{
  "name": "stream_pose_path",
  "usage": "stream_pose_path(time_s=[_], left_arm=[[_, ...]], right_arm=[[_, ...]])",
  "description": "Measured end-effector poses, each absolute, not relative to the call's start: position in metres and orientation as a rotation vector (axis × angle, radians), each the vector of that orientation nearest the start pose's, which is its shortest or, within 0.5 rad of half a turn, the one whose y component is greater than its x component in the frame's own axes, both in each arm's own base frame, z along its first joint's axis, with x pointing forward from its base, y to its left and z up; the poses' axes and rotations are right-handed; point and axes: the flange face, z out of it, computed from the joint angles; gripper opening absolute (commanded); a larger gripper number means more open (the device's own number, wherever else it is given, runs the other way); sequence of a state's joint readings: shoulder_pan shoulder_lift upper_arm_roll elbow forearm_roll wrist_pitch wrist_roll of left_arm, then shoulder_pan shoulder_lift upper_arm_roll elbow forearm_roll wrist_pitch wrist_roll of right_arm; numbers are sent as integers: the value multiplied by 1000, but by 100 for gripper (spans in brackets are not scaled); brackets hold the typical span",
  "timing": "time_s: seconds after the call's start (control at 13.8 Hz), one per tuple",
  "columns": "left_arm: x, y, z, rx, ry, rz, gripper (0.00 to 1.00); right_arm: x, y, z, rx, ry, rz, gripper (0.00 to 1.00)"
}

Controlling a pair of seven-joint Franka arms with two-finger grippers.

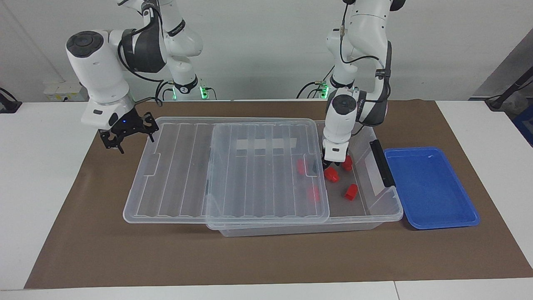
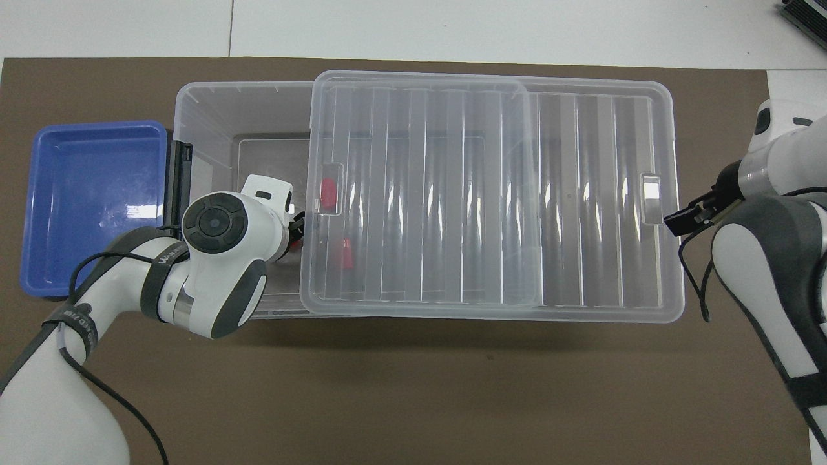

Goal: Place red block in blue tray from box
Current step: 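Grasp a red block inside the box with the left gripper, then lift the red block and carry it to the blue tray with the left gripper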

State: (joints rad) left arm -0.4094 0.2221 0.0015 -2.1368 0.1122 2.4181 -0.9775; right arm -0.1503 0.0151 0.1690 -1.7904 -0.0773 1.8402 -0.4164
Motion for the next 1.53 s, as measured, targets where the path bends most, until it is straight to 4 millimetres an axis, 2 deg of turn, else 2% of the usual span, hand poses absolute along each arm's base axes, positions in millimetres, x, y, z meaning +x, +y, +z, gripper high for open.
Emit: stream_pose_path(time_s=[0.15,0.22,0.44,0.51,0.65,0.73,1.02,1.16,1.24,1.38,1.53], left_arm=[[530,-226,308,-3035,-756,-175,88],[531,-225,309,-3041,-752,-189,82],[533,-223,308,-3040,-695,-211,57],[533,-223,308,-3036,-671,-221,45],[533,-223,307,-3031,-641,-230,11],[533,-223,307,-3033,-625,-229,0],[534,-222,310,-3008,-561,-185,0],[546,-222,335,-2963,-547,-141,0],[554,-222,358,-2940,-546,-118,0],[566,-217,412,-2902,-526,-65,0],[573,-202,469,-2898,-485,-3,0]], right_arm=[[569,10,554,-3172,-512,-36,96],[569,13,562,-3188,-392,-43,96],[569,20,590,-3206,-86,-86,96],[567,25,600,-3205,-17,-88,96],[563,35,617,-3202,99,-76,96],[560,39,621,-3199,159,-66,97],[556,57,623,-3196,221,-39,100],[556,57,623,-3196,227,-39,100],[556,55,623,-3196,234,-39,100],[556,52,622,-3195,241,-37,100],[556,52,622,-3195,241,-36,100]])
